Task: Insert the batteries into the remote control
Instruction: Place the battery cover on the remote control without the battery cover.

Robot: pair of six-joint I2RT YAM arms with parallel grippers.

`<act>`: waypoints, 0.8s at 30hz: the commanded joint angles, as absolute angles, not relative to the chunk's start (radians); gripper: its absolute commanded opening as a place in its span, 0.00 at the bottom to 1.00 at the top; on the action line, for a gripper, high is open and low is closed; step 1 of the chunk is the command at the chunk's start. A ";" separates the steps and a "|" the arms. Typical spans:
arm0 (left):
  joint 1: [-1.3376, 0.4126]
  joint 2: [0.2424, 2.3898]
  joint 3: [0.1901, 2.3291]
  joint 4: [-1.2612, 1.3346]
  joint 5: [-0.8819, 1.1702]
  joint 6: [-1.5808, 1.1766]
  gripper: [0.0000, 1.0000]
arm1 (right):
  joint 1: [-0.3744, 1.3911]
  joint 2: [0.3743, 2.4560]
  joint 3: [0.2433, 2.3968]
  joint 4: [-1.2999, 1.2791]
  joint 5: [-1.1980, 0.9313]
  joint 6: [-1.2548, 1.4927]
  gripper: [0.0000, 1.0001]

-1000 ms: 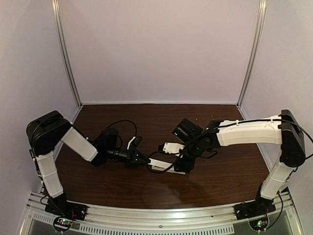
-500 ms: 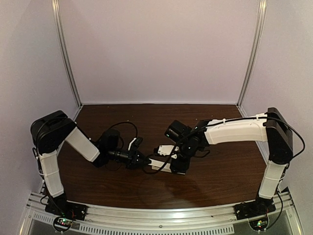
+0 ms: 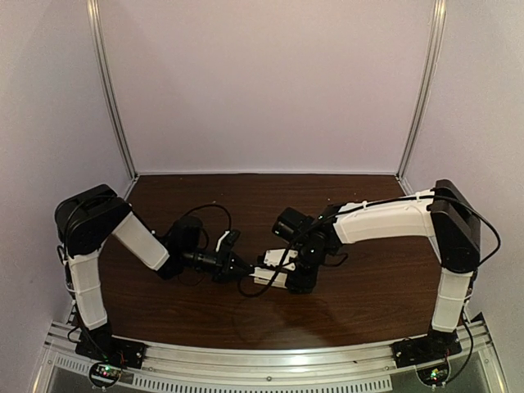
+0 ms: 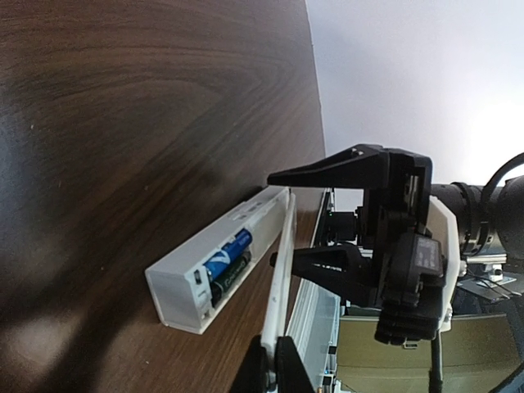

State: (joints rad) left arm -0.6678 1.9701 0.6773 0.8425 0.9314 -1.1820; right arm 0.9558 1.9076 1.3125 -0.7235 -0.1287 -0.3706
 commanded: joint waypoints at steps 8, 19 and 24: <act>-0.672 2.011 0.712 0.893 0.931 -1.189 0.00 | 0.954 1.941 1.345 -0.734 -0.113 -0.385 0.53; -0.684 2.032 0.737 0.878 0.943 -1.190 0.00 | 0.952 1.947 1.349 -0.736 -0.117 -0.388 0.41; -0.688 2.032 0.733 0.873 0.947 -1.189 0.00 | 0.948 1.946 1.350 -0.737 -0.119 -0.390 0.36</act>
